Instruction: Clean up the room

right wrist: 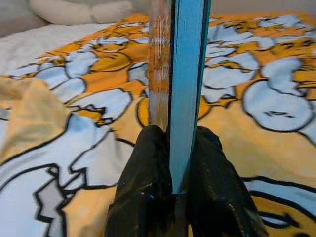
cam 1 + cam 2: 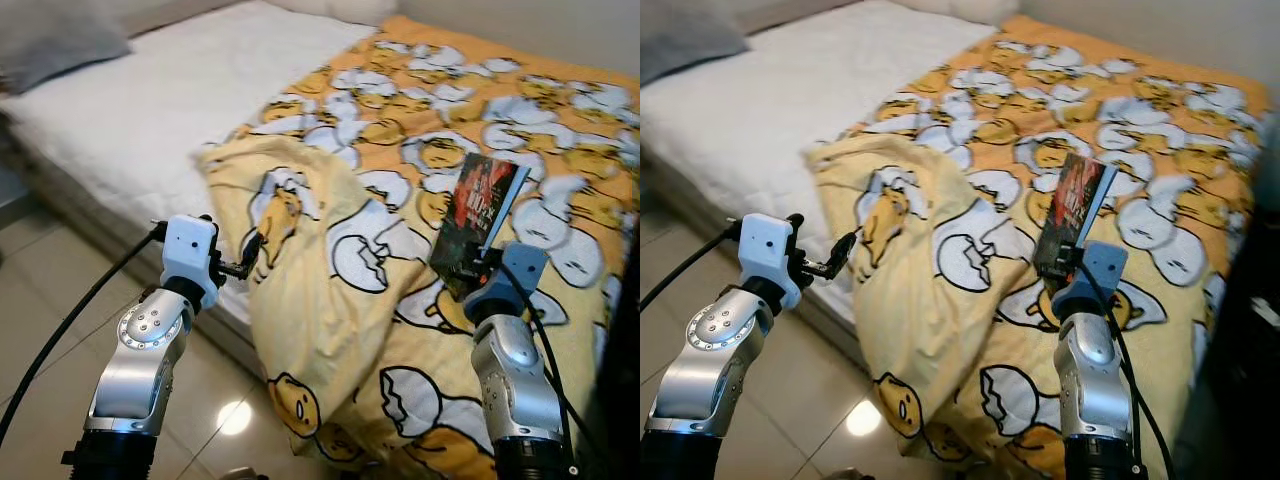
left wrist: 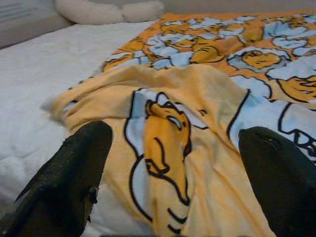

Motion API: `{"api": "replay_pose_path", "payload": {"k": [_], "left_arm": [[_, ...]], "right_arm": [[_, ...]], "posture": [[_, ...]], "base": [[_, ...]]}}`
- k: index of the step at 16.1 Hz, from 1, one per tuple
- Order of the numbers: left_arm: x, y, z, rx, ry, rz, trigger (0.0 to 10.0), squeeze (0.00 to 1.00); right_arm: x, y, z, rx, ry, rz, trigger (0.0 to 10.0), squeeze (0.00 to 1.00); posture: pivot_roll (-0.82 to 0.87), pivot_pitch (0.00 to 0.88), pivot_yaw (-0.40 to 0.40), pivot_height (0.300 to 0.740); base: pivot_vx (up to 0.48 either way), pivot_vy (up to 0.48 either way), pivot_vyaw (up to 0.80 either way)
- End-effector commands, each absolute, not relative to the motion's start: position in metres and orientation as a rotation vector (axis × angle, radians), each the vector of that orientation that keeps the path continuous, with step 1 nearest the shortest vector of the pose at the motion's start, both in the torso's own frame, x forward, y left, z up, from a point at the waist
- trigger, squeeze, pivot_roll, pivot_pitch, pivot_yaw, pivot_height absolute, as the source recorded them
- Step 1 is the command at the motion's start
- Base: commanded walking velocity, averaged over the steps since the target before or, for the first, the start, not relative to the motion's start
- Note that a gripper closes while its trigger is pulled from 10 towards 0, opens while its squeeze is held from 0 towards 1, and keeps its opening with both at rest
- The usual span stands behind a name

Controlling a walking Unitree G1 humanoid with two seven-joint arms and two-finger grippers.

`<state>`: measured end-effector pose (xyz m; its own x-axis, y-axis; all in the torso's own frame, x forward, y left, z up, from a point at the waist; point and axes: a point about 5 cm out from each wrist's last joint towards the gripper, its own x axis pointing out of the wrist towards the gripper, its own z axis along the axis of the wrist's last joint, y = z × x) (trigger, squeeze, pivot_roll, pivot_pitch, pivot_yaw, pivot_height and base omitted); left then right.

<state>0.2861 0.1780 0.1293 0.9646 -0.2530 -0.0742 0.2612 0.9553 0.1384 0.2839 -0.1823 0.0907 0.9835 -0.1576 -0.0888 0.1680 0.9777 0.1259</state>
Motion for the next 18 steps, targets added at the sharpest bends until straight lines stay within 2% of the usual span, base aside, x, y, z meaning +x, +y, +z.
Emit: {"api": "replay_pose_path", "payload": {"k": [1, 5, 10, 14, 18], "left_arm": [[0.287, 0.178, 0.133, 0.157, 0.047, -0.259, 10.0, 0.51], [0.289, 0.174, 0.135, 0.173, 0.036, -0.271, 10.0, 0.49], [0.292, 0.172, 0.138, 0.154, 0.031, -0.270, 10.0, 0.48], [0.295, 0.171, 0.139, 0.148, 0.035, -0.275, 10.0, 0.47], [0.296, 0.174, 0.136, 0.142, 0.067, -0.247, 10.0, 0.47]], "right_arm": [[0.288, -0.182, 0.104, 0.093, 0.002, -0.155, 10.0, 0.00], [0.292, -0.186, 0.117, 0.045, -0.110, -0.208, 10.0, 0.00], [0.293, -0.181, 0.107, 0.130, -0.032, -0.198, 10.0, 0.00], [0.293, -0.179, 0.109, 0.058, -0.071, -0.247, 10.0, 0.00], [0.294, -0.184, 0.112, 0.060, -0.089, -0.304, 10.0, 0.00]], "posture": [[0.01, 0.000, -0.018, 0.740], [0.03, 0.000, -0.028, 0.740], [0.02, 0.000, -0.024, 0.740], [0.02, 0.000, -0.025, 0.740], [0.01, 0.000, -0.023, 0.740]], "base": [[0.000, 0.000, -0.80], [0.000, 0.000, -0.80], [0.000, 0.000, -0.80], [0.000, 0.000, -0.80], [0.000, 0.000, -0.80]]}}
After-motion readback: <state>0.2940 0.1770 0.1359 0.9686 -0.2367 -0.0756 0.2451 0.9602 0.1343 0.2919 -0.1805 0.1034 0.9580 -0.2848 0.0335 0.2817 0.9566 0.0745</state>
